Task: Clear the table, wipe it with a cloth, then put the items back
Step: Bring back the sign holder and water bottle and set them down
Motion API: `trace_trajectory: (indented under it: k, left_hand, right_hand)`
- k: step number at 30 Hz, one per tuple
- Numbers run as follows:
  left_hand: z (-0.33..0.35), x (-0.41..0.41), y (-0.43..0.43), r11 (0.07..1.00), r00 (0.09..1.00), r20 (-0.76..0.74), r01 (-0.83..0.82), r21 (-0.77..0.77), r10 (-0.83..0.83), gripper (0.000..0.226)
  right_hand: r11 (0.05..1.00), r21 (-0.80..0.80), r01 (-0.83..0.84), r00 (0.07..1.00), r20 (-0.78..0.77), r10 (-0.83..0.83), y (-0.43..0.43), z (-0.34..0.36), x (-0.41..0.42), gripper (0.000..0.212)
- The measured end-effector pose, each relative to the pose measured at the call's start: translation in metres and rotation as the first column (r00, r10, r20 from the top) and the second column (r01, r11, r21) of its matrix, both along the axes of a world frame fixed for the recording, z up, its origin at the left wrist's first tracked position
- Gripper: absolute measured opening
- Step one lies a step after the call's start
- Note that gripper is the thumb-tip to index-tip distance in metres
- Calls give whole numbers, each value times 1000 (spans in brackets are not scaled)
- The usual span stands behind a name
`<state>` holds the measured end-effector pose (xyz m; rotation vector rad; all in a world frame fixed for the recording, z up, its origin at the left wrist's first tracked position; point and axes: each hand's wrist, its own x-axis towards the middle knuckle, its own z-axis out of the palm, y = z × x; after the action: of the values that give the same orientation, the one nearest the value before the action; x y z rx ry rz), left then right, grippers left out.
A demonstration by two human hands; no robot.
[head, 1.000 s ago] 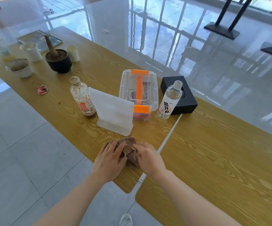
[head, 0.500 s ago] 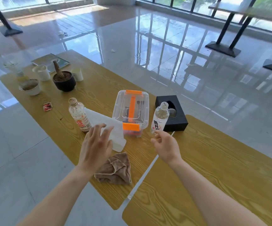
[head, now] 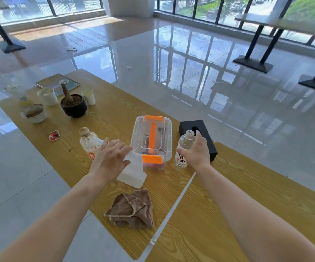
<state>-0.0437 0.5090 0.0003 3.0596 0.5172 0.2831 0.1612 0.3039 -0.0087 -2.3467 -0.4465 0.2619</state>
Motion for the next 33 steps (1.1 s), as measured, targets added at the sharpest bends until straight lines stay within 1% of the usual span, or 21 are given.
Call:
trace_trajectory:
  k: [5, 6, 8, 10, 12, 14, 15, 18, 22, 25, 33]
  left_hand:
    - [5, 5, 18, 996, 996, -7, 84, -33, -85, 27]
    - [6, 7, 21, 994, 995, -14, 97, -41, -97, 23]
    - [8, 9, 27, 990, 991, -24, 129, -49, -130, 17]
    - [11, 12, 31, 988, 988, -51, 143, -60, -146, 14]
    - [13, 14, 33, 985, 984, -78, 157, -69, -162, 12]
    - [13, 14, 35, 983, 981, -69, 175, -54, -179, 4]
    - [13, 14, 35, 983, 982, -57, 180, -39, -182, 4]
    - [13, 15, 36, 979, 978, -47, 201, -25, -202, 20]
    - [20, 13, 33, 968, 968, -34, 249, -22, -250, 34]
    - [28, 12, 29, 961, 961, -23, 275, -7, -275, 40]
    - [40, 3, 19, 951, 951, -15, 309, 28, -309, 39]
  right_hand:
    - [999, 1, 40, 999, -26, -40, 13, -4, 7, 100]
    - [999, 16, 52, 998, -33, -52, 14, -4, 8, 96]
    - [995, 63, 78, 996, -58, -75, 17, -3, 9, 78]
    - [993, 78, 88, 994, -65, -83, 17, -4, 10, 64]
    - [993, 76, 91, 995, -57, -87, 16, -5, 9, 56]
    - [992, 78, 96, 995, -41, -93, 15, -5, 8, 50]
    - [992, 77, 96, 995, -24, -95, 14, -5, 8, 47]
    - [992, 77, 95, 995, 25, -98, 7, -7, 5, 46]
    - [993, 87, 85, 996, 32, -89, -7, -11, -5, 44]
    - [994, 81, 76, 996, 43, -79, -22, -12, -17, 39]
    - [992, 100, 81, 995, 46, -86, -57, -3, -46, 38]
